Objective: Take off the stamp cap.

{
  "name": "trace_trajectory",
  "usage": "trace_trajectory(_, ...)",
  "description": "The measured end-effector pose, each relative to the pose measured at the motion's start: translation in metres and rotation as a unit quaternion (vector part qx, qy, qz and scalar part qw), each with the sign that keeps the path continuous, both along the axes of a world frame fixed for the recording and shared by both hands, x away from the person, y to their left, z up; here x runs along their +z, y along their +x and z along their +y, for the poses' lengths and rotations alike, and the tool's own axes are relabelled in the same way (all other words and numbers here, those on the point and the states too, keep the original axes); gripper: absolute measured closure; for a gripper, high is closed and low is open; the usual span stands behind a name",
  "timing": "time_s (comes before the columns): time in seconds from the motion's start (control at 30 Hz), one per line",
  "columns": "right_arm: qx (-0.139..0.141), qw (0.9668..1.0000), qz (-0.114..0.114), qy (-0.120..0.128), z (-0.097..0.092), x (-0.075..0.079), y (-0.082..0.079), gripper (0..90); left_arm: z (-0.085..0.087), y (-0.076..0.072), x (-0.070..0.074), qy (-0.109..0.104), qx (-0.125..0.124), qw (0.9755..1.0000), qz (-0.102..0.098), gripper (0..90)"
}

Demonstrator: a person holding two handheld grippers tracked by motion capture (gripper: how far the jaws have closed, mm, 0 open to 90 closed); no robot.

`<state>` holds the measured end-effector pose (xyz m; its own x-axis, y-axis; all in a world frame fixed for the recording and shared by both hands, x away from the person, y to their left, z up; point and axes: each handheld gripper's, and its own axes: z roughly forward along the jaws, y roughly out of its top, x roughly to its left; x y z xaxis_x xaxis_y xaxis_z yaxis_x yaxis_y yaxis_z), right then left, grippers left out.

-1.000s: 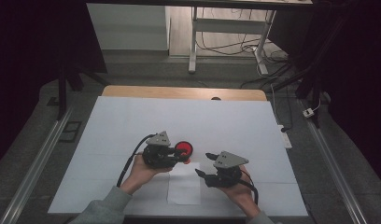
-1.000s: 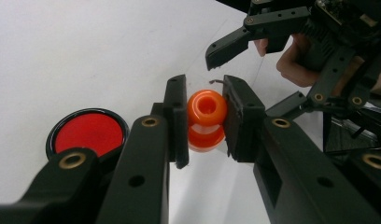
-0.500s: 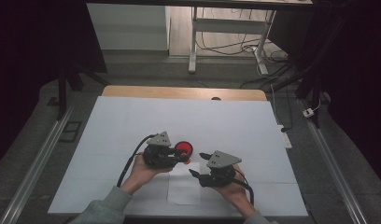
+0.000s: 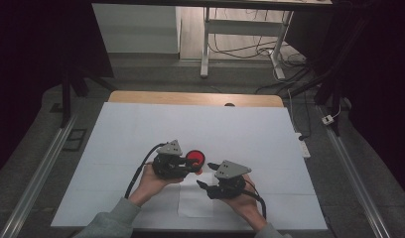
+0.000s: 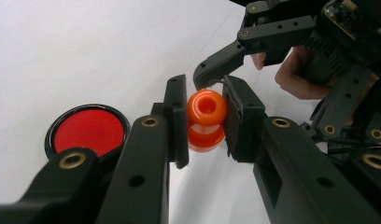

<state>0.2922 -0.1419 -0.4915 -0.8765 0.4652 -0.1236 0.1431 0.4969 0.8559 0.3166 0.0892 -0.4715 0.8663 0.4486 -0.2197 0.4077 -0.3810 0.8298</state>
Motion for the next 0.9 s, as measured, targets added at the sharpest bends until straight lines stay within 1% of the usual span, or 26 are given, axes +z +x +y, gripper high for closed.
trace_trajectory(0.13, 0.001, 1.0000, 0.000, -0.002, 0.004, -0.001, 0.000, 31.8, 0.000, 0.000, 0.000, 0.001, 0.000, 1.0000, 0.000, 72.5)
trace_trajectory(0.3, 0.005, 1.0000, -0.003, -0.004, 0.009, -0.002, 0.000, 34.7, -0.002, 0.000, -0.001, 0.002, -0.003, 1.0000, 0.000, 72.5)
trace_trajectory(0.37, 0.000, 1.0000, -0.003, -0.009, 0.011, -0.002, 0.000, 36.4, -0.002, -0.001, 0.000, 0.002, -0.003, 1.0000, 0.000, 72.5)
trace_trajectory(0.6, -0.008, 0.9999, -0.007, -0.008, 0.013, -0.003, 0.000, 45.4, -0.002, -0.001, 0.000, 0.002, -0.004, 1.0000, 0.000, 72.5)
trace_trajectory(0.77, -0.014, 0.9999, -0.003, -0.005, 0.014, -0.004, 0.001, 49.6, -0.003, -0.001, -0.001, 0.002, -0.005, 1.0000, 0.000, 72.5)
trace_trajectory(0.9, -0.012, 0.9999, 0.000, -0.007, 0.015, -0.004, 0.001, 52.5, -0.003, -0.001, 0.000, 0.002, -0.006, 1.0000, -0.001, 72.5)
